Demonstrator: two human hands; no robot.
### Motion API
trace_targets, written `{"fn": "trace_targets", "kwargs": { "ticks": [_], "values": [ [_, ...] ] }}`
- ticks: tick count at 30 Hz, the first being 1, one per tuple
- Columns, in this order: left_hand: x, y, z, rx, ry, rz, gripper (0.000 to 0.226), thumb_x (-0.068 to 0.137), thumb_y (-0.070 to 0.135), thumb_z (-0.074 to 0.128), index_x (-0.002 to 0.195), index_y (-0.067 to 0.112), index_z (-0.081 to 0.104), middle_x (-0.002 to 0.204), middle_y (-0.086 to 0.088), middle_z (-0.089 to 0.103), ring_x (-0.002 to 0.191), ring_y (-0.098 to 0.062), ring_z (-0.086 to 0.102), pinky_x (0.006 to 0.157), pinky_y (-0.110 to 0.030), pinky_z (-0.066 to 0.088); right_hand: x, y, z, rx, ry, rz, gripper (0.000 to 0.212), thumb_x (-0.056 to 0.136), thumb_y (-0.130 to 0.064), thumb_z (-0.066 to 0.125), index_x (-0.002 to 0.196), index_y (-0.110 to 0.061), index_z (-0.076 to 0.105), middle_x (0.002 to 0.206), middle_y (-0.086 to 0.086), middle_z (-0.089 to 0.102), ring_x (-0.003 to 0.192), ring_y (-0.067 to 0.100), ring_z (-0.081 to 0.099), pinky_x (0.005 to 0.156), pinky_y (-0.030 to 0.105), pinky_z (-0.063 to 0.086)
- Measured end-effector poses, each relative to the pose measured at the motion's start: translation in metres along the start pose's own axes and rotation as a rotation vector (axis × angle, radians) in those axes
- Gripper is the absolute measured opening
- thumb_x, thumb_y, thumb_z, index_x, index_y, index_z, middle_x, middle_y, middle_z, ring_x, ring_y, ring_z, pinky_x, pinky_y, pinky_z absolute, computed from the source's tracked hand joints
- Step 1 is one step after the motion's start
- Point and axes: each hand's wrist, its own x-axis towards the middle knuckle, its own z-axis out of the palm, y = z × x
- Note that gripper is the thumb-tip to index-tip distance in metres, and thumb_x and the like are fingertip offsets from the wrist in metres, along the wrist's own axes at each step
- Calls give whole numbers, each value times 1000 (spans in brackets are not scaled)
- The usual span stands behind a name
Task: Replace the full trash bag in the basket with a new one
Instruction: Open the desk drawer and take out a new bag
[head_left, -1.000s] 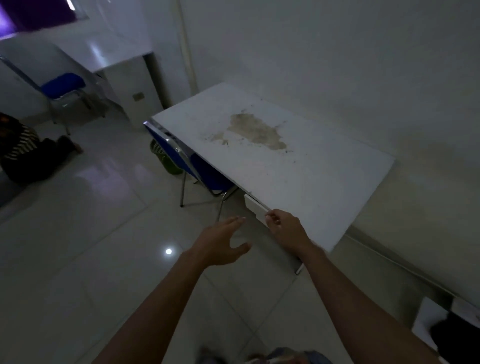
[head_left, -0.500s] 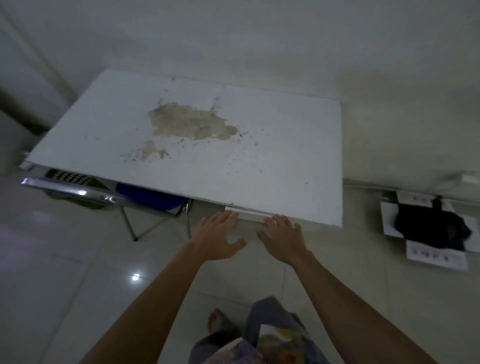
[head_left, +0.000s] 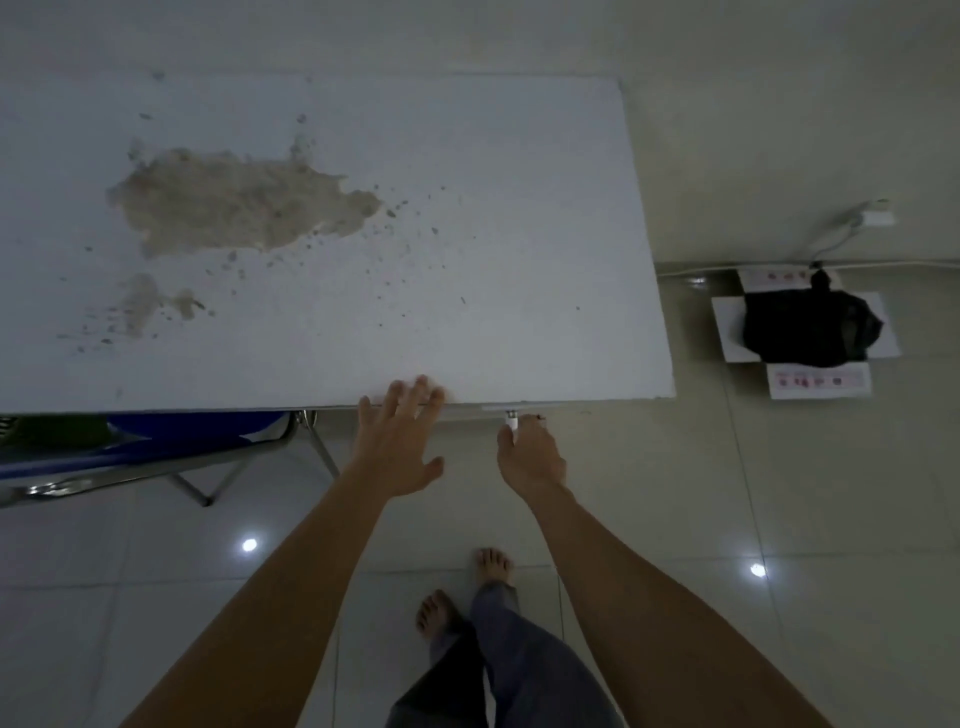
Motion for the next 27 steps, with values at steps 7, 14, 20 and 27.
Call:
{"fn": "trace_targets", "kwargs": {
  "ticks": [7,14,20,27],
  "values": [
    [3,-4,13,-91,22,-8,106,88,57,62,160,29,-10,167,1,-20,155,-29,-13,123,-60,7,35,2,30,549,90,233,36,103,-35,48,123,-7,58,108,15,69,98,34,65,79,39,52],
    [3,-5,16,-84,44,3,109,84,62,62,160,28,-9,167,0,-19,155,-30,-12,122,-60,7,50,17,44,556,-23,157,22,102,-38,48,91,-19,54,74,1,48,66,19,45,61,28,39],
    [4,-8,13,-78,38,18,113,78,77,54,160,30,-7,168,3,-17,155,-28,-12,122,-59,8,50,19,53,568,115,130,28,99,-30,50,80,-13,62,85,14,66,80,35,58,73,43,46],
    [2,-8,8,-55,17,32,122,71,81,58,160,29,-8,168,1,-16,155,-29,-10,121,-60,12,24,37,74,587,95,164,29,102,-27,50,99,-3,67,92,14,69,81,25,61,72,35,48]
  ]
}}
